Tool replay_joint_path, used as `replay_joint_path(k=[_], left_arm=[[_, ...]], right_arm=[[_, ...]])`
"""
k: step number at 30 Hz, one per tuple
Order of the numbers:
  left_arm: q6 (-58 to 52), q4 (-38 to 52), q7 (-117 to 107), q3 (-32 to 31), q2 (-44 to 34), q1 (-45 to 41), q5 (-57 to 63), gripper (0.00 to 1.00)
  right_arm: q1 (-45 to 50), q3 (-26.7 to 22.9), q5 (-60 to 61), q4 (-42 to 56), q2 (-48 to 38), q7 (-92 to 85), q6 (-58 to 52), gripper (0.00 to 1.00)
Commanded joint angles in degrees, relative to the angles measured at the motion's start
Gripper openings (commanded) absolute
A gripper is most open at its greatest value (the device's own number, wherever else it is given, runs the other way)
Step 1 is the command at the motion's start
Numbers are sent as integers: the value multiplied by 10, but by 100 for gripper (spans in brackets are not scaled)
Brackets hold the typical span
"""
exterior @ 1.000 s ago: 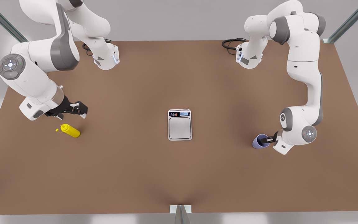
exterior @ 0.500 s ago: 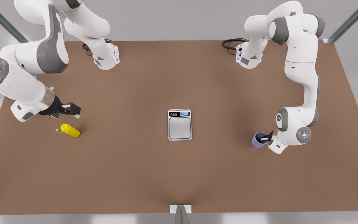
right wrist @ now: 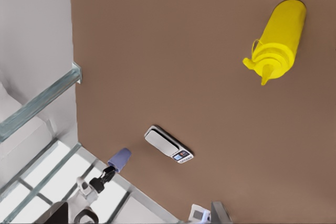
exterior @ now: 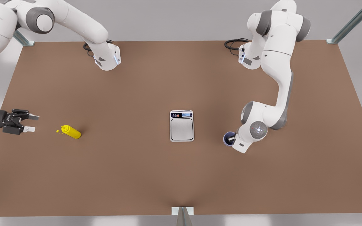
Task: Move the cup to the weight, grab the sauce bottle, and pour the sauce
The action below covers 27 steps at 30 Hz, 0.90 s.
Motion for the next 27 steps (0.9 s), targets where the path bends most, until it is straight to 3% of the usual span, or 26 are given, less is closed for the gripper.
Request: replay_joint_path(k=[1,5,10,18,23,26,27], left_arm=[[0,3,-4,-1,0,-1,-40,26],[0,30,-90,-10,14,-60,-67,27],[2,153,-228,-10,93,-131,-89,27],[9,154,-234,-10,109,-133,-97,28],[2,155,-250,-21,107,-150,-128,30],[4,154,-251,-21,109,-151,-129,30],[7,154,-250,-21,109,-151,-128,36]], right_arm=[[-3,1,0,-1,6,-1,-2,100],[-22,0,55,-6,120,0,-10,100],[-65,-20,65,-1,144,-6,-15,100],[-76,-39,63,-4,258,-21,-12,100],[-65,-38,59,-4,266,127,-15,100],[-42,-36,46,-8,267,103,-15,100],[-28,-38,46,-7,266,102,-18,100]])
